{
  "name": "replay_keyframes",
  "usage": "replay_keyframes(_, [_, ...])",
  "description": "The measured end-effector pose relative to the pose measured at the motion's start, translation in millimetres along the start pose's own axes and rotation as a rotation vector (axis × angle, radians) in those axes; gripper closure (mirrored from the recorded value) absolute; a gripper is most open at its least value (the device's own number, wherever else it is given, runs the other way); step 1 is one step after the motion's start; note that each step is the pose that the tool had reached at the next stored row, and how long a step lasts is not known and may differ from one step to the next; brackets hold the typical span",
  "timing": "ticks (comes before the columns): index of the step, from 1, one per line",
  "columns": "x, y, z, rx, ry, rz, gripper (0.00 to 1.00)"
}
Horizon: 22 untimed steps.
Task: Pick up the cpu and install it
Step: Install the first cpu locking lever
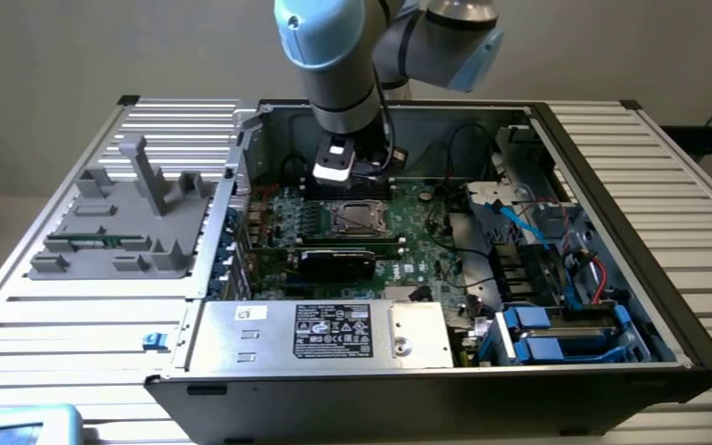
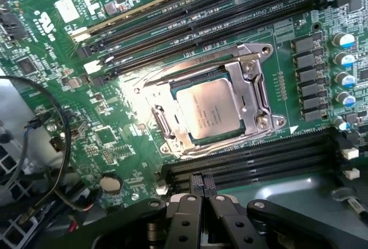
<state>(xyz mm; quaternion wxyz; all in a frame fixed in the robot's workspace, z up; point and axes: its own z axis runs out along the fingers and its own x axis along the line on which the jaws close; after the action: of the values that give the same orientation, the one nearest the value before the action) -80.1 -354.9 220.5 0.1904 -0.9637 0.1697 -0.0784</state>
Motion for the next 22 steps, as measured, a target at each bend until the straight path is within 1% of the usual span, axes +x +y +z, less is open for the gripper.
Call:
replay_keyframes(5, [0.5,-3.7,-9.1,-0.0029,-0.0059,0.002,0.89])
replay_keyframes(6, [0.3,-3.9,-9.8,-0.0046,-0.0082,0.003,0.89])
replay_keyframes(7, [-0.1,-3.9,-10.1,-0.007,-0.0125,0.004,0.89])
replay_keyframes(8, [-0.5,-3.8,-10.3,-0.0113,-0.018,0.006,0.89])
replay_keyframes(13, [-2.6,-3.1,-10.9,-0.0388,-0.0436,0.012,0.89])
replay_keyframes(15, [-2.7,-3.2,-11.1,-0.0484,-0.0549,0.016,0.89])
replay_keyframes(16, [-2.7,-3.3,-11.5,-0.0521,-0.0584,0.017,0.89])
replay_keyframes(17, [-2.7,-3.5,-11.9,-0.0564,-0.0601,0.018,0.89])
replay_keyframes(20, [-2.5,-4.2,-13.5,-0.0697,-0.0636,0.018,0.89])
replay_keyframes(21, [-2.5,-4.3,-13.9,-0.0743,-0.0661,0.018,0.89])
replay_keyframes(22, [-2.6,-4.4,-14.0,-0.0803,-0.0698,0.014,0.89])
